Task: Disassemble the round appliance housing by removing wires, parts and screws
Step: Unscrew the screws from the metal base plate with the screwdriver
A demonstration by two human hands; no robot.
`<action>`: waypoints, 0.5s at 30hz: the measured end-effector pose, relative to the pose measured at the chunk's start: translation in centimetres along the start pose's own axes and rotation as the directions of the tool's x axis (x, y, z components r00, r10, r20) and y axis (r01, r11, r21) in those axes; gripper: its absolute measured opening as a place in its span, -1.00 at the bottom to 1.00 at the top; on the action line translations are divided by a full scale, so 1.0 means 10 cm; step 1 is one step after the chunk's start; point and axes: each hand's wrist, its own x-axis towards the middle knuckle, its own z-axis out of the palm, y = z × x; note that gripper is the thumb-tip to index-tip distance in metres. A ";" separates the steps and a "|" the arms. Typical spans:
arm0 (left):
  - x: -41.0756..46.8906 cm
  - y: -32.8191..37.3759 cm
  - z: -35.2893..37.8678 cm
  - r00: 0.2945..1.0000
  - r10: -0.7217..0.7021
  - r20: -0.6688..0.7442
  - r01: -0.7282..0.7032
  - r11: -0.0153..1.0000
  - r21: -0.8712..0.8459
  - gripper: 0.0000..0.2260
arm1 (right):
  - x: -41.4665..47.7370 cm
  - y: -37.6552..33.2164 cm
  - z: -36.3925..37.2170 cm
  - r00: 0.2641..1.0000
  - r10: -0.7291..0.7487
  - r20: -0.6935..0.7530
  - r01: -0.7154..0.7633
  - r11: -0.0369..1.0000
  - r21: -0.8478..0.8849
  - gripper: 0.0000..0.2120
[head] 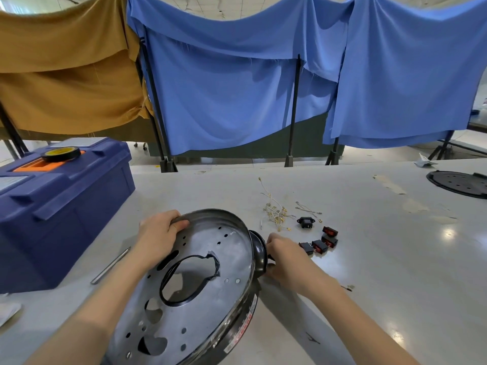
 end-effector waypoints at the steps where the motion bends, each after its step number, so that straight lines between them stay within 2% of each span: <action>1: 0.00 0.00 0.00 1.000 -0.003 0.002 0.003 1.000 0.000 -0.70 | 0.00 0.00 0.02 1.000 -0.013 -0.010 0.013 1.000 -0.028 -0.60; 3: 0.00 0.01 0.00 1.000 -0.005 0.003 0.005 1.000 -0.001 -0.71 | 0.00 0.00 0.02 1.000 -0.017 -0.020 0.017 0.999 -0.040 -0.59; 6: 0.00 0.05 0.03 1.000 0.004 0.012 -0.005 1.000 0.028 -0.69 | 0.02 0.13 -0.11 0.996 0.068 -0.061 -0.067 0.997 0.030 -0.92; 7: 0.00 0.06 0.04 1.000 0.009 0.026 -0.010 0.999 0.049 -0.68 | 0.02 0.22 -0.21 0.986 0.139 -0.091 -0.132 0.989 0.072 -0.94; 9: 0.02 0.10 0.09 0.997 0.018 0.069 -0.024 0.995 0.093 -0.71 | -0.05 0.46 -0.41 0.949 0.283 -0.140 -0.269 0.956 0.115 -0.82; 11: 0.04 0.13 0.15 0.993 0.026 0.113 -0.042 0.989 0.143 -0.75 | -0.14 0.71 -0.51 0.908 0.397 -0.131 -0.390 0.918 0.076 -0.75; 15: 0.07 0.17 0.26 0.988 0.033 0.149 -0.067 0.971 0.229 -0.76 | -0.19 0.91 -0.40 0.893 0.450 0.006 -0.450 0.892 0.035 -0.78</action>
